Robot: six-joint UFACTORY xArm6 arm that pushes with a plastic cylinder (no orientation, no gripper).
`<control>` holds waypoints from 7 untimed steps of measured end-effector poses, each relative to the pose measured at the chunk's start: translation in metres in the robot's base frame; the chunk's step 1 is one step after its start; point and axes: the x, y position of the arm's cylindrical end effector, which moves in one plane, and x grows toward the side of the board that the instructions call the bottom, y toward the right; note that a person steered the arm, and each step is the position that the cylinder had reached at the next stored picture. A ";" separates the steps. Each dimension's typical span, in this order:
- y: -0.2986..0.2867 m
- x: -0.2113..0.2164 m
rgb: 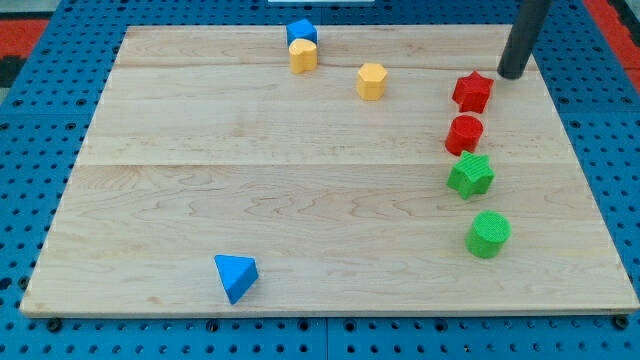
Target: Push the yellow blocks slightly towards left
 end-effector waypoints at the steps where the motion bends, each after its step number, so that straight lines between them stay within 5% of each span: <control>1: -0.040 0.025; 3: -0.007 -0.035; 7: -0.038 -0.052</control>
